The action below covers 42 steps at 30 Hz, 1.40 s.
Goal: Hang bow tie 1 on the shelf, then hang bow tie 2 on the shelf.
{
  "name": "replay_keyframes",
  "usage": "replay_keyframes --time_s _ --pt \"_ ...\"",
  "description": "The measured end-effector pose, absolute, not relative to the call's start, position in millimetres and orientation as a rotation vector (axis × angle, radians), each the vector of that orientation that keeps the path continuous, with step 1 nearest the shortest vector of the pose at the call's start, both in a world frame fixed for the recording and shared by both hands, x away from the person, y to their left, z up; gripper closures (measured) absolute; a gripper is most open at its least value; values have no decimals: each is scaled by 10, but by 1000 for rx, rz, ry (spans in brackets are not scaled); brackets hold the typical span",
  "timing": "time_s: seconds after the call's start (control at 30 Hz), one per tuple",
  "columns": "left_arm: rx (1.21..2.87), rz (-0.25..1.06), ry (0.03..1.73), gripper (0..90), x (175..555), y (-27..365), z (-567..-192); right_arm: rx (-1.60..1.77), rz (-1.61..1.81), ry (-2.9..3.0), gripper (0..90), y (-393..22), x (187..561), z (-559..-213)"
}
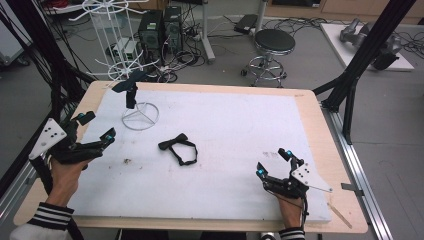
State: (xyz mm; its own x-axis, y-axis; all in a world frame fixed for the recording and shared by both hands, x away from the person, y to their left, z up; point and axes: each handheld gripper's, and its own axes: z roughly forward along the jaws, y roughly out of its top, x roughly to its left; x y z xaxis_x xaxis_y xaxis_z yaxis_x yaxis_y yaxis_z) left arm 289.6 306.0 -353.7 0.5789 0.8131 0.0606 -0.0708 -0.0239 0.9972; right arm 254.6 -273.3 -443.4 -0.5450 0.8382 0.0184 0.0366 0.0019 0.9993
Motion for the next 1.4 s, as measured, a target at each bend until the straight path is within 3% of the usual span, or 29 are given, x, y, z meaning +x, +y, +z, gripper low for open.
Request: replay_keyframes --time_s 1.4 --pt "1497 749 634 135 2920 2920 -3573 920 1581 1643 110 -2710 2530 -4535"
